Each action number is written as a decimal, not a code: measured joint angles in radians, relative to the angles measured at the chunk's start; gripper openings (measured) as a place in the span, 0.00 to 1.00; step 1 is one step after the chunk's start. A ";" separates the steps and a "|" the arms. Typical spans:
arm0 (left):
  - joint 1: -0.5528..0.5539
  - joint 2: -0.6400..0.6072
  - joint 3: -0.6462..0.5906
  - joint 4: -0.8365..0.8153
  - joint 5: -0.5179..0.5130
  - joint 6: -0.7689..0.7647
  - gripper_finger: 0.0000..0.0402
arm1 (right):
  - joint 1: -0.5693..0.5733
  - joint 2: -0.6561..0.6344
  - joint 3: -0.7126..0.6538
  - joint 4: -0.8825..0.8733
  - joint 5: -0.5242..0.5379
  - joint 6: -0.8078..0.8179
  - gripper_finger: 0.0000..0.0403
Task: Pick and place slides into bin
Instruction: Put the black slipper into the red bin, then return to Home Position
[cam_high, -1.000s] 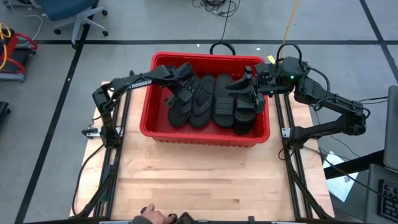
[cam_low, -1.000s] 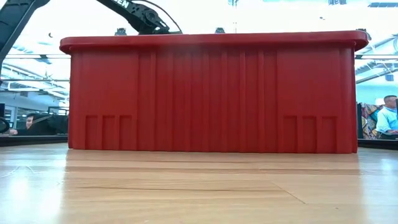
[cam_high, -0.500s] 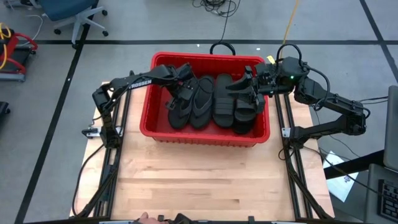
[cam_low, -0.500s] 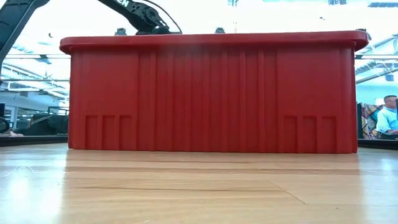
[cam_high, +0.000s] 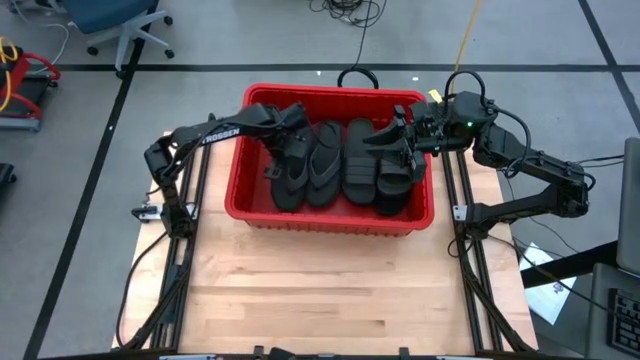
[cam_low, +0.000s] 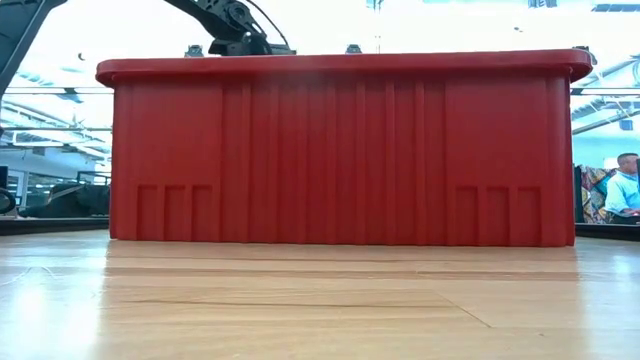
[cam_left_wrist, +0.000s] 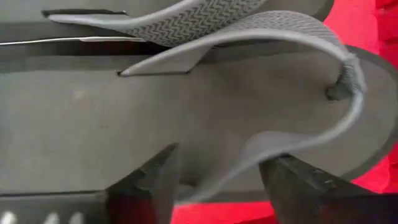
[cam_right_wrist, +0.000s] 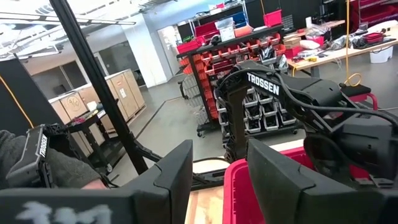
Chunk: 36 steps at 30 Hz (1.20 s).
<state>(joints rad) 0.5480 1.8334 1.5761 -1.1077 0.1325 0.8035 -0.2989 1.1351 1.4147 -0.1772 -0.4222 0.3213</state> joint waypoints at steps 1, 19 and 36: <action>0.000 -0.007 0.000 -0.006 0.000 -0.001 0.54 | 0.000 0.000 0.000 0.000 0.000 -0.003 0.35; -0.047 -0.153 0.000 -0.098 -0.230 -0.002 0.61 | 0.000 0.000 -0.001 -0.058 0.000 -0.041 0.35; -0.080 -0.538 0.000 0.195 0.309 -0.385 0.03 | 0.166 -0.125 -0.170 -0.139 0.150 -0.307 0.02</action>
<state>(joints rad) 0.4677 1.2956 1.5757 -0.9129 0.4415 0.4186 -0.1330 1.0102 1.2447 -0.3158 -0.2723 0.0141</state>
